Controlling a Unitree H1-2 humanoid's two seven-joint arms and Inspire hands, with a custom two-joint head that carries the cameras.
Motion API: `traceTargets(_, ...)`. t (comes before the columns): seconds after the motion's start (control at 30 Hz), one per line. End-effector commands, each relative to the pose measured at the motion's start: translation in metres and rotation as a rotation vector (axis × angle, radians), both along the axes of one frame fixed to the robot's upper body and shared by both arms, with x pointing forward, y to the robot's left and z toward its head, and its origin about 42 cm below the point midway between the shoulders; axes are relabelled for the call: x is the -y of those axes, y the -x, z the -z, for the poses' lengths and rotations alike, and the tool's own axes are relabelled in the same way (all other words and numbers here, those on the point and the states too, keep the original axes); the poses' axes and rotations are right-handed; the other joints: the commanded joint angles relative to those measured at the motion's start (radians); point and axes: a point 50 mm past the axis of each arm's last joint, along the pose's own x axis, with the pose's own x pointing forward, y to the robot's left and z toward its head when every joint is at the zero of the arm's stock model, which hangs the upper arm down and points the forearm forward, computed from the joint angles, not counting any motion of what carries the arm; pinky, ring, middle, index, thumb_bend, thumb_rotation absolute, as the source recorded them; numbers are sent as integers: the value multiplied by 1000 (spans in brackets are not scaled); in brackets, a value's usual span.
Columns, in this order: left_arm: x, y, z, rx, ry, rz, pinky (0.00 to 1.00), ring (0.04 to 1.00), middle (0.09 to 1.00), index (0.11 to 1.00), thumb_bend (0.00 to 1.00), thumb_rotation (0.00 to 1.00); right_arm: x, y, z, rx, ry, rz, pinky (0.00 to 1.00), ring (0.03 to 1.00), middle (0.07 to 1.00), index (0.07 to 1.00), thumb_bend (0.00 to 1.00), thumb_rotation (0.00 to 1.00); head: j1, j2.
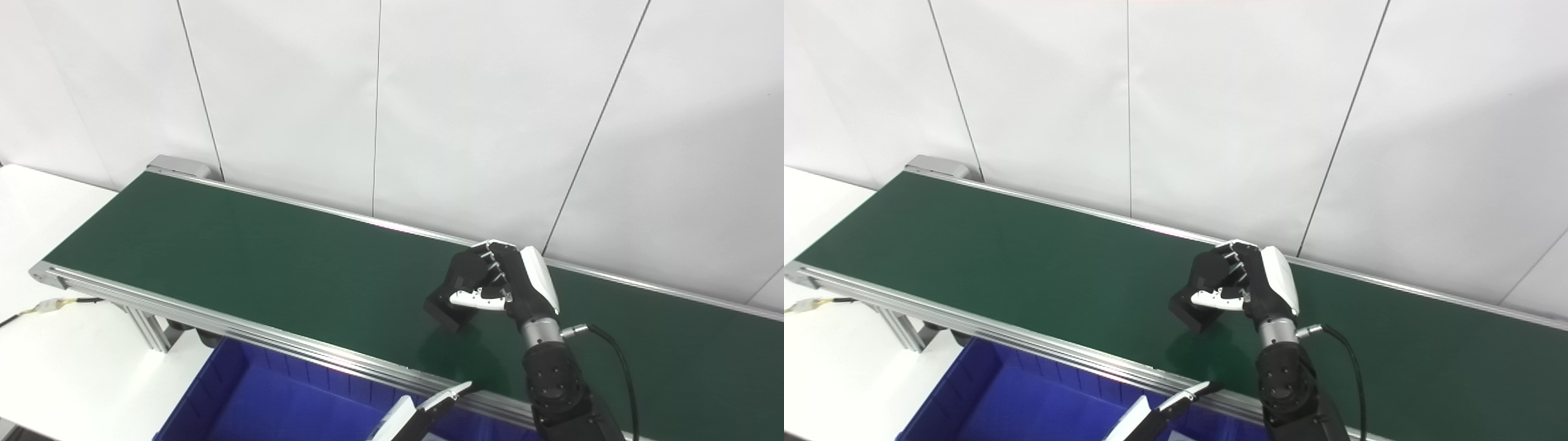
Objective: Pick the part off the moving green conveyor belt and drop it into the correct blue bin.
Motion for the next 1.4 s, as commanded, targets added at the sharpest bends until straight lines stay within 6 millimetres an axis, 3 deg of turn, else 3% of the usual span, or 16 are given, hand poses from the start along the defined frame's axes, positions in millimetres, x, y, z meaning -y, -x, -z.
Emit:
traceTargets(0.0,-2,-3,-10,60,28,7,893,923,928,926,995,427,0,-6,-32,104,-50,10,278,365,478,547,505,0,-2,2)
traceTargets(0.23,-8,-3,-13,64,32,4,902,927,931,930,982,423,15,2,-38,108,-56,68,243,352,459,551,503,0,-48,21)
traceTargets(0.53,-17,-3,-18,50,55,3,910,924,926,925,973,401,46,29,-33,95,-94,119,208,341,444,544,502,0,-150,55)
traceTargets(0.63,-20,-2,-20,46,61,5,858,897,915,920,969,393,57,39,-30,92,-91,133,190,290,412,527,507,0,-166,66)
traceTargets(0.7,-22,-2,-22,46,67,4,855,899,913,918,967,386,65,45,-28,95,-88,135,178,256,459,490,519,0,-173,74)
traceTargets(0.73,-23,-2,-22,46,69,4,852,898,912,917,966,382,67,47,-28,96,-87,134,177,251,426,502,515,0,-177,78)
traceTargets(0.97,-28,-4,-27,40,88,9,862,906,916,913,952,353,88,67,-25,93,-104,147,166,239,390,514,510,0,-194,108)
traceTargets(1.2,-30,-6,-31,50,93,-1,830,878,900,898,949,337,100,88,-18,61,-127,151,217,271,402,517,512,0,-219,137)
traceTargets(1.37,-33,-7,-34,54,95,-1,808,876,905,900,947,348,106,107,-12,49,-143,160,188,250,399,522,511,0,-242,158)
